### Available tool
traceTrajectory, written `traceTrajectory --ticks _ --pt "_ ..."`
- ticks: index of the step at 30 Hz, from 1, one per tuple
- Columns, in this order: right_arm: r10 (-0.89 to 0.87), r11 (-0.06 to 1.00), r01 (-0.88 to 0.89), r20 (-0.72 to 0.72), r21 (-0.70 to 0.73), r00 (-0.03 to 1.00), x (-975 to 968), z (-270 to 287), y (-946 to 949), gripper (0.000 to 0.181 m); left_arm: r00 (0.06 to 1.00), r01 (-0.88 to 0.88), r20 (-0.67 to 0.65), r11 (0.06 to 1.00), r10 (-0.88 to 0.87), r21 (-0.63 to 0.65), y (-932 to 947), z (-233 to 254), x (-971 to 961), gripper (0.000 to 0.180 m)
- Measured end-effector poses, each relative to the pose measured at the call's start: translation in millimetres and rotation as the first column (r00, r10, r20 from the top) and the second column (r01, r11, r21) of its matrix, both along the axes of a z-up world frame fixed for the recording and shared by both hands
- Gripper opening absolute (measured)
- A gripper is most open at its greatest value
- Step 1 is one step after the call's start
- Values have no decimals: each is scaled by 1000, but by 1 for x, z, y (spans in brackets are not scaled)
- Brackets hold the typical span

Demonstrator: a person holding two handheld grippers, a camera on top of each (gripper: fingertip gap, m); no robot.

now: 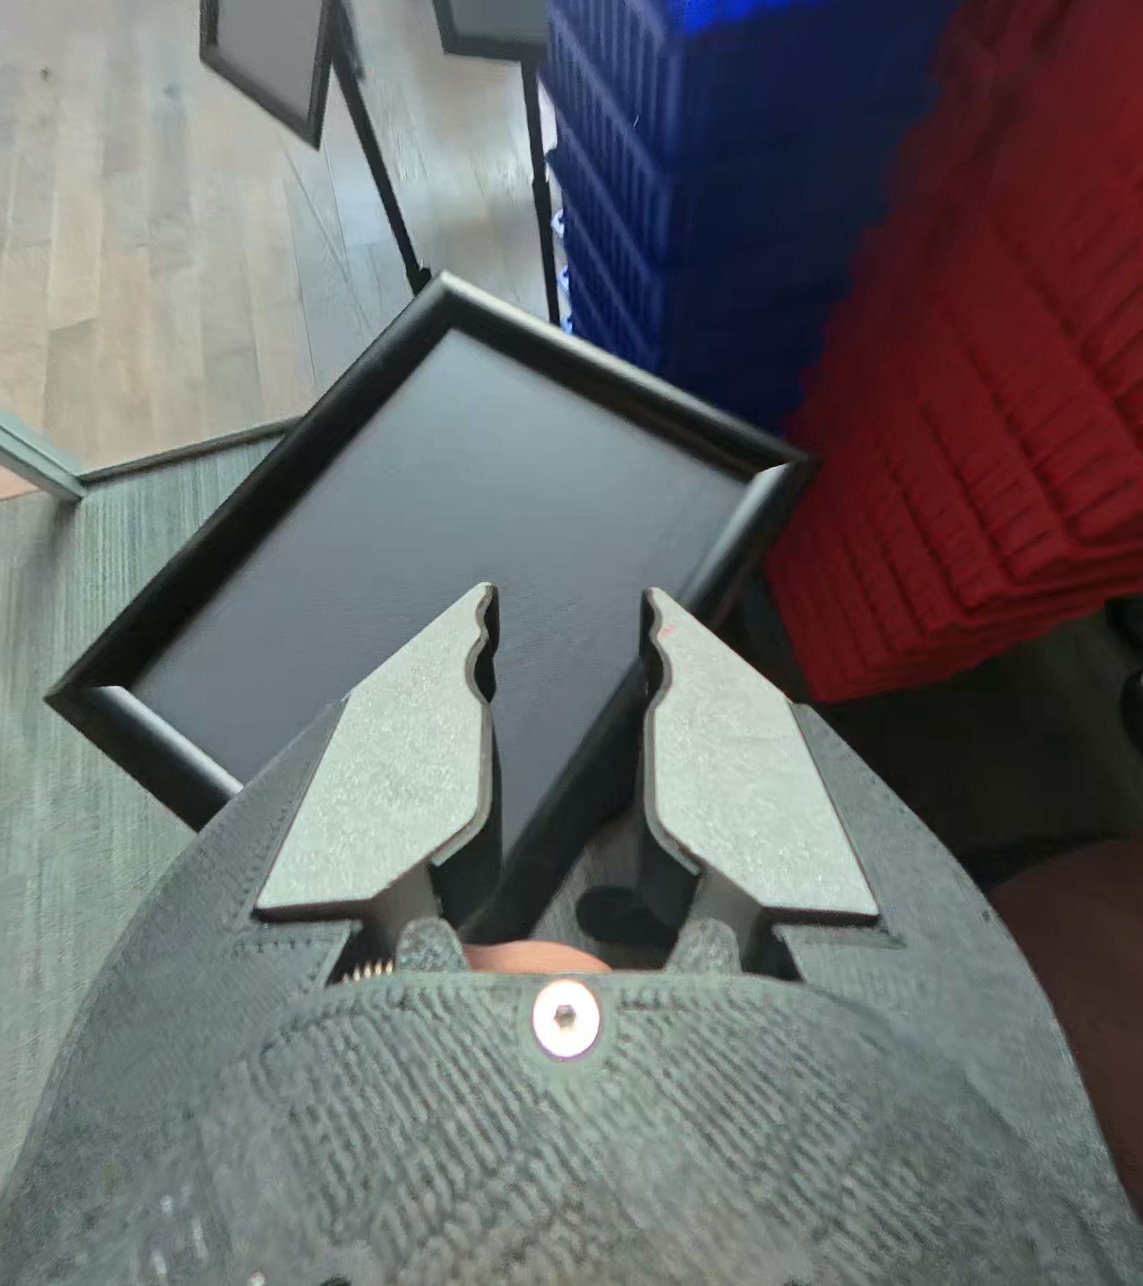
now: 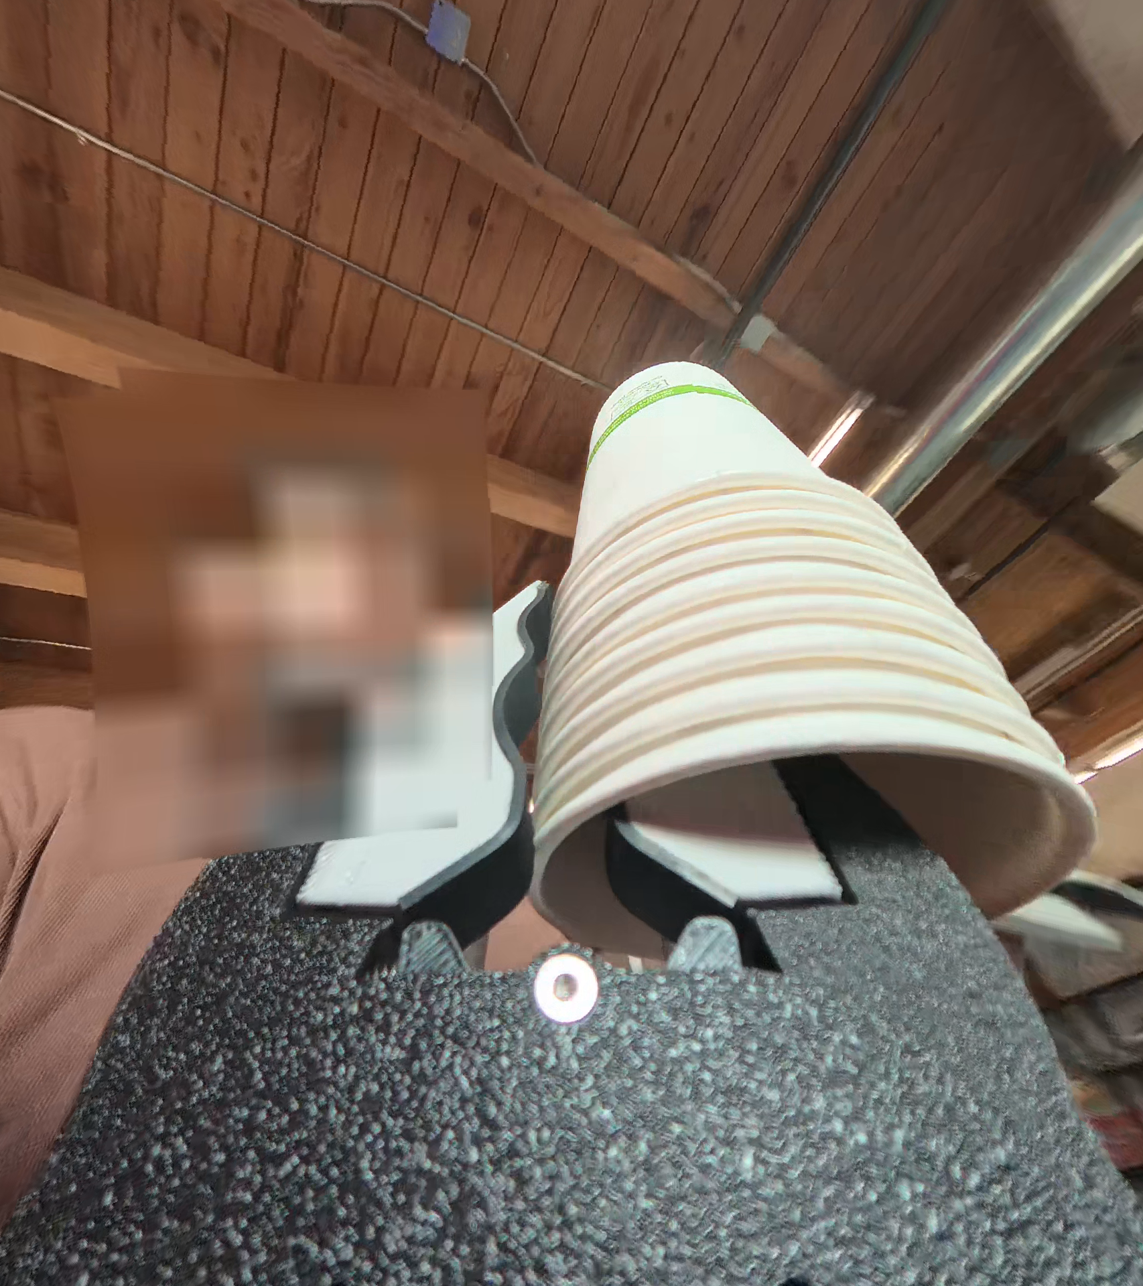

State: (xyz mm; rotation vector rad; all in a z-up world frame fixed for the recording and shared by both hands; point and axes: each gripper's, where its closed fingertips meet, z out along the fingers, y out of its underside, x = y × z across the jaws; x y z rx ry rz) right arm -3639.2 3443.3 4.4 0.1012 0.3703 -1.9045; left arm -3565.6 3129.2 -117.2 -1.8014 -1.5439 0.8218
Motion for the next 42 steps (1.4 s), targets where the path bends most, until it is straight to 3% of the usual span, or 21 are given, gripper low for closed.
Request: traceTrajectory --ticks 4,7,8,10,12,15,19,22,25,29,32,36,40,42 --pt "-319 933 328 -82 149 944 -83 40 -20 8 967 177 179 984 -180 32 -46 -53 -35 26" --pt "-536 795 534 -79 289 841 -142 70 -32 8 888 308 348 951 -300 32 -59 -101 -34 16" --pt "-599 743 596 -94 304 795 -156 82 -32 7 910 314 271 948 -314 42 -59 -95 -43 8" --pt "-687 634 690 -157 349 710 -183 102 -37 7 875 373 298 924 -381 87 -56 -101 -41 0" --pt "-740 469 764 -275 442 614 -218 115 -49 6 867 396 283 912 -409 107 -54 -99 -44 8" --pt "-734 187 822 -479 537 480 -281 132 -60 5 870 421 236 901 -433 102 -51 -100 -51 0" --pt "-506 -227 785 -758 577 411 -374 123 -69 8 888 380 240 920 -391 93 -62 -97 -54 0" --pt "-315 -383 731 -824 565 472 -427 105 -71 6 927 318 197 947 -320 45 -80 -77 -50 0" --pt "-68 -506 661 -790 554 610 -467 60 -76 10 897 266 349 962 -270 61 -95 -97 -33 0" --pt "316 -698 601 -585 390 747 -504 -25 -68 6 906 215 341 967 -251 139 -83 -101 -45 0" --pt "559 -738 644 -353 201 750 -513 -70 -64 6 905 183 372 979 -205 95 -85 -101 -51 0" --pt "694 -707 695 -61 133 718 -504 -120 -74 8 926 121 343 985 -158 125 -80 -101 -61 0" --pt "746 -660 747 -42 83 664 -505 -137 -90 10 937 99 320 985 -140 141 -73 -97 -61 2" --pt "760 -644 761 -46 78 648 -500 -135 -93 12 944 101 298 983 -143 154 -72 -92 -58 14"
